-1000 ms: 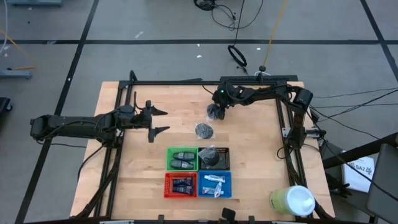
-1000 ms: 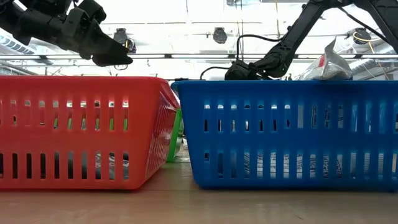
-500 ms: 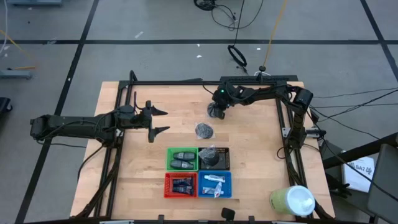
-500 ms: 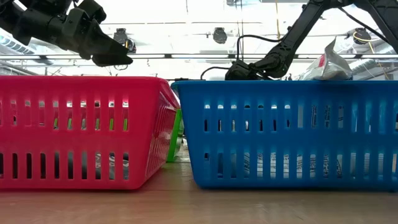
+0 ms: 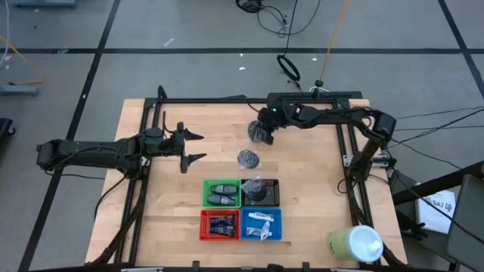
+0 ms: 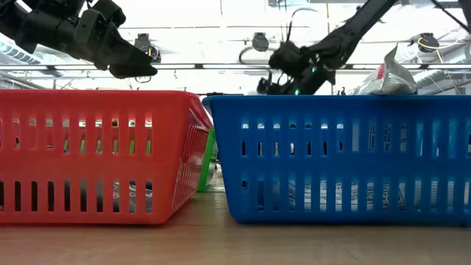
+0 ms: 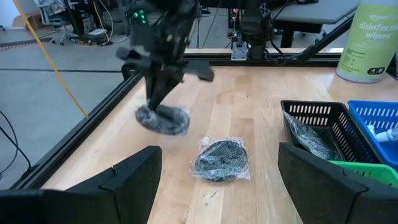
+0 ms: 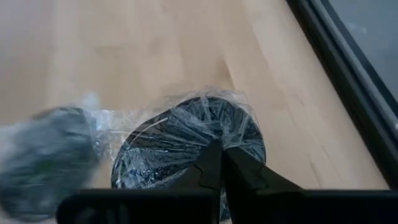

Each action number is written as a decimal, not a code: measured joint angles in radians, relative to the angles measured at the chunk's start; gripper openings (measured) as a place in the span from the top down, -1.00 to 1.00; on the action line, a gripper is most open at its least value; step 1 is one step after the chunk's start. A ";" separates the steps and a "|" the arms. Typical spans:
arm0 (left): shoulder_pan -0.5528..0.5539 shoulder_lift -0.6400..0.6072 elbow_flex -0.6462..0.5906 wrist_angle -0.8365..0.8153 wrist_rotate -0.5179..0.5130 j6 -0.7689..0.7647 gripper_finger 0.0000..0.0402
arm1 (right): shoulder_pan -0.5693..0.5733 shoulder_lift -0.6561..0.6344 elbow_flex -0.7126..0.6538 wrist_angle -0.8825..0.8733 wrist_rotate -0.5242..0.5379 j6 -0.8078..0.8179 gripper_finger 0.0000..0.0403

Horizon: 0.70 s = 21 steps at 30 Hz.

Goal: Pick & Place Travel size toiletries
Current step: Put the top black hairbrush into the black bin

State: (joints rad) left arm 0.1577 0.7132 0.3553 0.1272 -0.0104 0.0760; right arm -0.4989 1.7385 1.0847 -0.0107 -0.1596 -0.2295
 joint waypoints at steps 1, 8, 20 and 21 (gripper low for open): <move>0.000 0.000 0.000 0.000 0.000 -0.004 -0.55 | 0.011 -0.020 0.000 -0.010 -0.001 0.000 1.00; 0.000 0.000 0.000 0.001 0.000 -0.006 -0.54 | 0.125 -0.133 -0.026 -0.036 -0.002 -0.025 1.00; -0.001 0.000 0.000 0.002 0.000 -0.006 -0.55 | 0.359 -0.261 -0.192 0.000 -0.004 -0.017 1.00; -0.001 0.000 0.000 0.002 0.000 -0.006 -0.54 | 0.376 -0.260 -0.205 0.017 -0.003 -0.018 1.00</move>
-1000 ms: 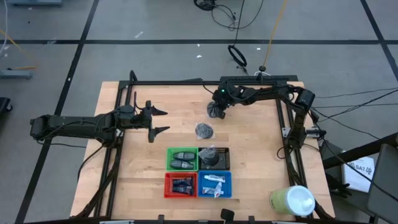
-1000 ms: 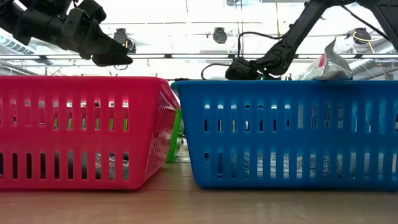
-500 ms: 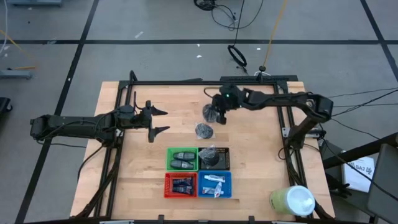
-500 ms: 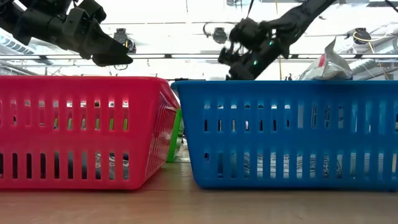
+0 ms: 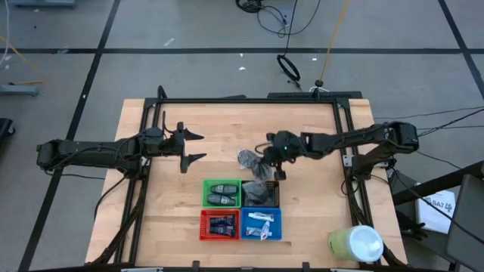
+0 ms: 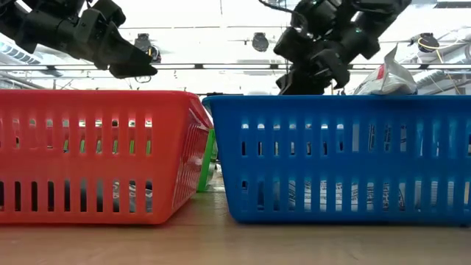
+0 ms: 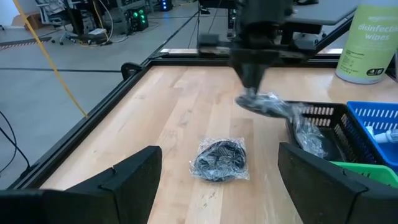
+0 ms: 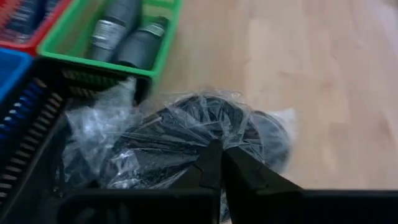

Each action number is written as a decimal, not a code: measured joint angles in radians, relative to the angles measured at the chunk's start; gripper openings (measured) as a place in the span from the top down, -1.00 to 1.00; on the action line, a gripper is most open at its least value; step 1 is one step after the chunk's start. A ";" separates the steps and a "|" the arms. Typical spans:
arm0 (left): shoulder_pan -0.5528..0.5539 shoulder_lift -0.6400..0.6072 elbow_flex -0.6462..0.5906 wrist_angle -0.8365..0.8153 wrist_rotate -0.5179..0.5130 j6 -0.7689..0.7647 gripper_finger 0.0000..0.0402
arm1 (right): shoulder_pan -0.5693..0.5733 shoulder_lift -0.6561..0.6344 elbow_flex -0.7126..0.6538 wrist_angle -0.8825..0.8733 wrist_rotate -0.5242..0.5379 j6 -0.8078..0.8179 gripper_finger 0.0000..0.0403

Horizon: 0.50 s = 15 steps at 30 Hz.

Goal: Pick & Place Travel size toiletries
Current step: Put the top black hairbrush into the black bin

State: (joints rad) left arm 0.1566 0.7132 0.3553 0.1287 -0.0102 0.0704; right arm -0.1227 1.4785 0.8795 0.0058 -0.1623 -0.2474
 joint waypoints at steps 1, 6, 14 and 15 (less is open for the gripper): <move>0.000 0.000 0.000 0.001 0.000 0.000 -0.54 | 0.016 0.000 -0.013 0.023 0.000 0.000 1.00; 0.000 0.000 0.000 0.003 0.000 0.000 -0.55 | 0.086 -0.001 -0.050 0.092 0.002 0.027 1.00; 0.000 0.000 0.000 0.003 0.000 0.000 -0.54 | 0.162 -0.014 -0.052 0.155 0.003 0.023 1.00; 0.000 0.000 0.000 0.003 0.000 0.000 -0.54 | 0.169 -0.015 -0.052 0.158 0.004 0.019 1.00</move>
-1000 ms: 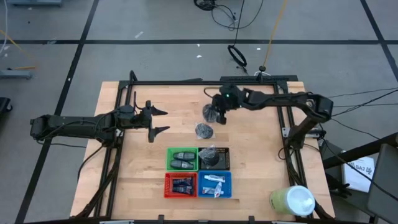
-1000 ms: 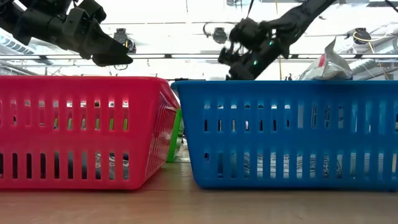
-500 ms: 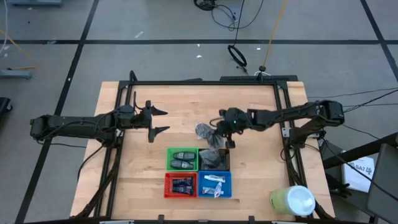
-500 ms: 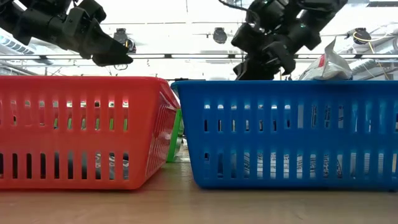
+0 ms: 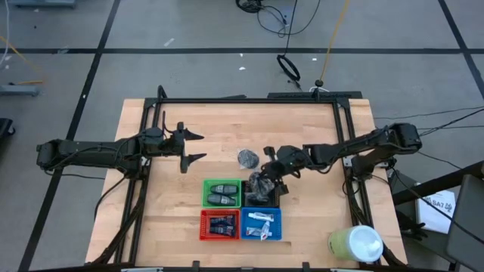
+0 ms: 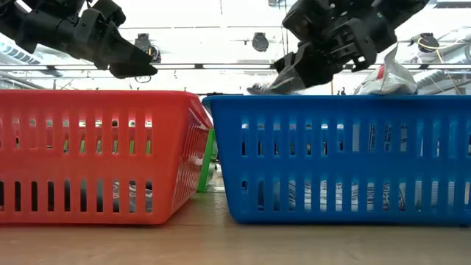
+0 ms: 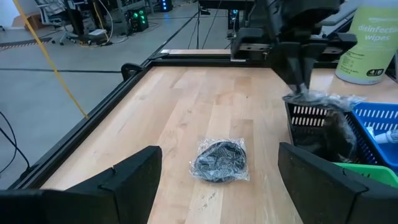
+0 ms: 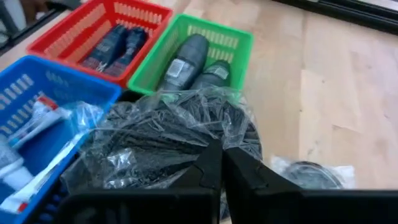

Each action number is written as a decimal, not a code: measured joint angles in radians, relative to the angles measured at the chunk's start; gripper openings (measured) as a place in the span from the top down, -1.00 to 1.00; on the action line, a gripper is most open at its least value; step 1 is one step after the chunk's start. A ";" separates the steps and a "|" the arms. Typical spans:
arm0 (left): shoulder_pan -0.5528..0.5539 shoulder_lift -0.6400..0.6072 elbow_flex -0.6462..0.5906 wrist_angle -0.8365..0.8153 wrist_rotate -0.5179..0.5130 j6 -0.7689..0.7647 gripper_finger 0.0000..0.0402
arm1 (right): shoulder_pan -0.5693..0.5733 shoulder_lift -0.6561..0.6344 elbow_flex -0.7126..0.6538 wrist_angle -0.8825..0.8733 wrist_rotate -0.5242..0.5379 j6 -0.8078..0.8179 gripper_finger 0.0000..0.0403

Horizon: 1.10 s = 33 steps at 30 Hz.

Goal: Pick & Place Travel size toiletries
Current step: Put the top black hairbrush into the black bin

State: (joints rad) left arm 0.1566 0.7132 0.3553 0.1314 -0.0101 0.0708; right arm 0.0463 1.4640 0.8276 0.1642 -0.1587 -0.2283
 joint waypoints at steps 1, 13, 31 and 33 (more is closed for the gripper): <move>0.000 0.000 0.000 0.000 0.000 0.000 -0.55 | 0.007 -0.008 0.000 -0.006 0.004 -0.009 1.00; 0.000 0.000 0.000 0.000 0.000 0.000 -0.54 | 0.076 -0.129 0.001 0.020 0.099 -0.035 1.00; 0.000 0.000 0.000 0.000 0.000 0.000 -0.54 | 0.114 0.053 -0.004 0.042 0.076 0.019 1.00; 0.000 0.000 0.000 0.000 0.000 0.000 -0.55 | 0.113 0.053 -0.004 0.041 0.076 0.035 0.99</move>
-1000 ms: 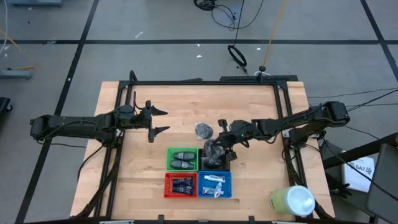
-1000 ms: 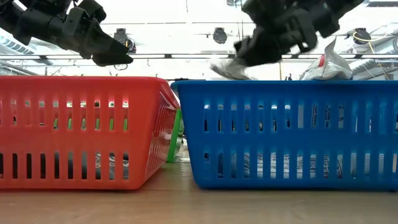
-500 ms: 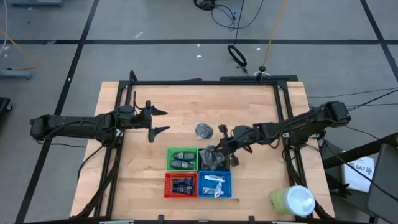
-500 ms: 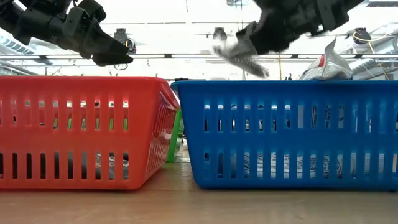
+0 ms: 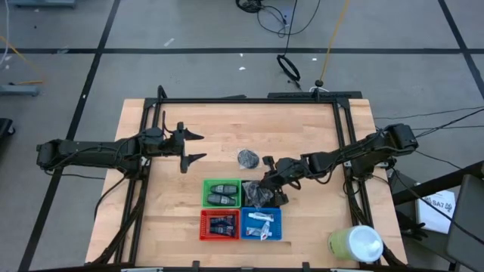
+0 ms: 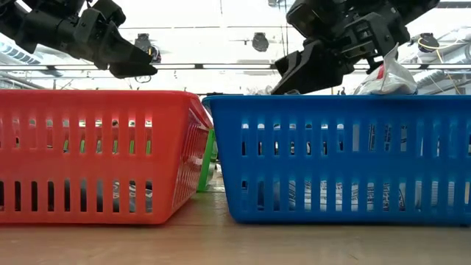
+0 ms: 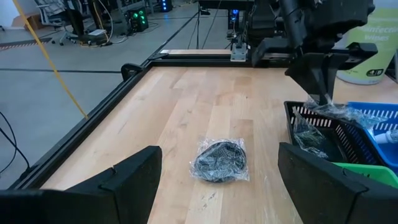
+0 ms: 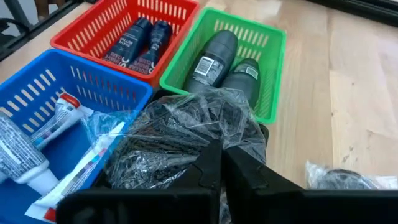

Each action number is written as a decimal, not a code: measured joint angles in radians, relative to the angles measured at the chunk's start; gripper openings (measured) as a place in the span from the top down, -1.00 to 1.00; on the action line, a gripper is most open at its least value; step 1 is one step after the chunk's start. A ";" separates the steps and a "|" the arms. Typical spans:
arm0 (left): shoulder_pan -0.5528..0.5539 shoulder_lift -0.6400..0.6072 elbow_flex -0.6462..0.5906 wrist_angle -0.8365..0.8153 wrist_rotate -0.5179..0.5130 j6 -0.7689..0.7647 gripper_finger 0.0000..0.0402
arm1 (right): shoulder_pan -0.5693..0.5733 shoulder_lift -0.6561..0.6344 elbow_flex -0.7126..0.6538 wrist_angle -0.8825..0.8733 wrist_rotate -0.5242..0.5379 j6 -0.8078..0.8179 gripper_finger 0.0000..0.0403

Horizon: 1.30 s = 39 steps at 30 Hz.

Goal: Pick & Place Travel size toiletries
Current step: Put the top black hairbrush into the black bin, then put the black hairbrush into the black bin

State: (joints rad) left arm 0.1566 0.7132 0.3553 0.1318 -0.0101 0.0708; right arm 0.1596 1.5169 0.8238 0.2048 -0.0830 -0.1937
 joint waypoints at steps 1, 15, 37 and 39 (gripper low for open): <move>0.000 0.000 0.000 0.000 0.000 0.000 -0.54 | 0.000 0.000 0.000 -0.001 0.000 0.007 0.98; 0.000 0.000 0.000 0.000 0.000 0.000 -0.54 | -0.001 0.000 0.000 -0.022 0.003 0.032 0.59; 0.000 0.000 0.000 0.000 0.000 0.000 -0.54 | 0.000 0.022 0.001 -0.036 -0.131 0.188 0.28; 0.000 0.000 0.000 0.000 0.000 0.000 -0.55 | 0.000 0.031 0.000 -0.067 -0.144 0.203 0.29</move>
State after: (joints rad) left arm 0.1566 0.7131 0.3553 0.1318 -0.0101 0.0708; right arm 0.1593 1.5478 0.8242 0.1376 -0.2269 0.0095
